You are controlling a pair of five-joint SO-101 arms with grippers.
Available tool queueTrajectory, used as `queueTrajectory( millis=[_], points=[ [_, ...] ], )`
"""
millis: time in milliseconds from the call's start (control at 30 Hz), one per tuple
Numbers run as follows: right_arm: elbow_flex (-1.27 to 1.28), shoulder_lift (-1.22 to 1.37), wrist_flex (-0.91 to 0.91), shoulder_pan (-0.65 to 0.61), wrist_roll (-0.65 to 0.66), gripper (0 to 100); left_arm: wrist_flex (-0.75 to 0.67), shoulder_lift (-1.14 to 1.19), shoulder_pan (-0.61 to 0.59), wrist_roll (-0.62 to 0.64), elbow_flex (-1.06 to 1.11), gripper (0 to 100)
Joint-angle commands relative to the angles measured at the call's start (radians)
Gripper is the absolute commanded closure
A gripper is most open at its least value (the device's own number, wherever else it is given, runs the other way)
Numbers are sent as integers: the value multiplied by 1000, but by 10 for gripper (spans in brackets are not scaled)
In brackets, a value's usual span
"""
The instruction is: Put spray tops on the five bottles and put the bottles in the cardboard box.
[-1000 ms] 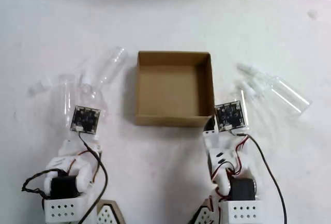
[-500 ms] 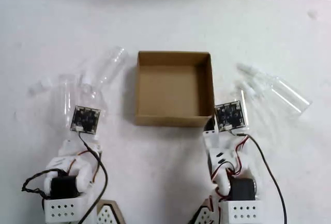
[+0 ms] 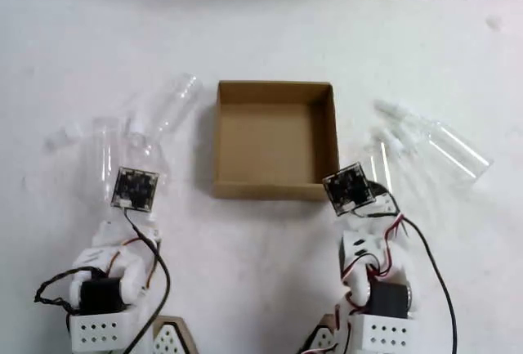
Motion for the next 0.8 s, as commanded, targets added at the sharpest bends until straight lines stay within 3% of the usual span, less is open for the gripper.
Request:
queueTrajectory(
  millis=[0,233,767],
  points=[
    [9,1,2,-30,-25,921,8,-10,2,12,-5,977],
    [9,1,30,-88,-25,921,8,-10,2,12,-5,977],
    [9,1,30,-88,-18,921,9,-10,2,12,-5,977]
  ],
)
